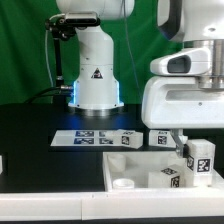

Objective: Assemble one leg

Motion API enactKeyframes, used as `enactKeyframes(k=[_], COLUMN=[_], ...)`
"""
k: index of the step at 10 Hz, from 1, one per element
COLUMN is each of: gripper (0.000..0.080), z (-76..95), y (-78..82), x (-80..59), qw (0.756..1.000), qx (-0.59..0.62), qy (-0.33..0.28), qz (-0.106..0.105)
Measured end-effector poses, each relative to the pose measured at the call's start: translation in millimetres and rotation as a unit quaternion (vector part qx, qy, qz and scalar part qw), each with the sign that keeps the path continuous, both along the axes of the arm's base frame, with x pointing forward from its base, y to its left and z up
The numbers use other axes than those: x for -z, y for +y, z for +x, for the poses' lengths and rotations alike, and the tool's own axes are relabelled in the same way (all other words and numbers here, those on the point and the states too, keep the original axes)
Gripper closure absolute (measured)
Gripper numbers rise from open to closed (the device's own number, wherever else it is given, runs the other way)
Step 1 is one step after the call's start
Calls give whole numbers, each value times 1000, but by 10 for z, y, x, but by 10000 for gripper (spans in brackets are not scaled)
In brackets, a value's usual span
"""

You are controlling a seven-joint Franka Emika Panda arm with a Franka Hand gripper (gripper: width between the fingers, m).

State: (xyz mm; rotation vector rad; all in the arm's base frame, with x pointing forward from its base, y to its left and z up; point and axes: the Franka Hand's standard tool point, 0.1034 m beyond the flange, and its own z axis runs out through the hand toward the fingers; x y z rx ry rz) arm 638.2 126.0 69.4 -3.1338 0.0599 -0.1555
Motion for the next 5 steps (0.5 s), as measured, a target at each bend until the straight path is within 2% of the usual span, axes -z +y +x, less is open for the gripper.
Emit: enactKeyframes(k=[1, 2, 5], gripper=[272, 483, 511], z=[1, 9, 9], y=[-5, -41, -69], x=[0, -4, 4], qw=[999, 997, 981], qx=[39, 79, 195], qy=[0, -1, -1], qz=[4, 6, 16])
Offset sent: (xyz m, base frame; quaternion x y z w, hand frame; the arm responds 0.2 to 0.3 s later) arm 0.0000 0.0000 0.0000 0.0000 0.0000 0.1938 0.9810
